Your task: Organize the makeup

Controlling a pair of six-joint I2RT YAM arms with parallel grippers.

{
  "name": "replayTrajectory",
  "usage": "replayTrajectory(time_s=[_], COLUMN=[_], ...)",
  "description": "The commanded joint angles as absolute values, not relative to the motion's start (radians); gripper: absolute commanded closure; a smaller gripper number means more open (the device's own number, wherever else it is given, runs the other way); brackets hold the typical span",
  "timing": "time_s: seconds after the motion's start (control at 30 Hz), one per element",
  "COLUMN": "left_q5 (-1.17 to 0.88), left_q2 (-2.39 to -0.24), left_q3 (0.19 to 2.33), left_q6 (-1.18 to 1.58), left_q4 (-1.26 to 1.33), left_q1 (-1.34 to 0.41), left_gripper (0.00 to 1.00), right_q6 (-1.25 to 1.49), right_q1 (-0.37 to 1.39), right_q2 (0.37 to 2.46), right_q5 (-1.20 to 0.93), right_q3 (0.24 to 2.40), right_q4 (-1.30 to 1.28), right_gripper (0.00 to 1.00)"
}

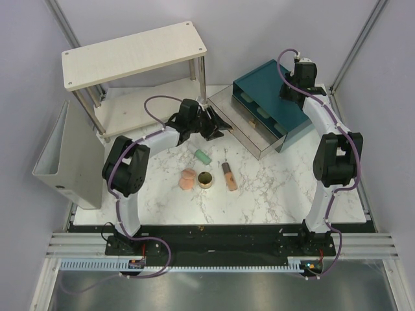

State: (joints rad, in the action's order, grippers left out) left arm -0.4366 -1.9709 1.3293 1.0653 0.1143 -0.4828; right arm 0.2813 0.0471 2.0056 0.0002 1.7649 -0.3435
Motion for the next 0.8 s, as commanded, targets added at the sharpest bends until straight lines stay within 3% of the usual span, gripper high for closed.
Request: replayTrajectory(time_s=[0.0, 0.33, 0.53, 0.77], left_q5=[-0.456, -0.333, -0.21, -0.215], left_q2=[-1.89, -1.671, -1.64, -1.785], left_q3=[1.396, 1.313, 1.239, 1.365], left_q6=[0.852, 0.532, 0.644, 0.775], left_q4=[-0.023, -0.33, -0.442, -0.624], left_q1=[-0.469, -0.459, -0.431, -0.43], left_gripper=[0.37, 0.36, 0.36, 0.35], right_q6=[0.278, 0.275, 0.272, 0.267], right_q1=[0.052, 0.052, 0.054, 0.054], right_q2=[2.026, 2.006, 2.006, 2.009], right_q5=[-0.032, -0.052, -0.08, -0.094], right_q3=[1.713, 1.674, 1.66, 1.66], right_q4=[-0.491, -0.492, -0.491, -0.491], right_gripper=[1.0, 1.0, 1.0, 1.0])
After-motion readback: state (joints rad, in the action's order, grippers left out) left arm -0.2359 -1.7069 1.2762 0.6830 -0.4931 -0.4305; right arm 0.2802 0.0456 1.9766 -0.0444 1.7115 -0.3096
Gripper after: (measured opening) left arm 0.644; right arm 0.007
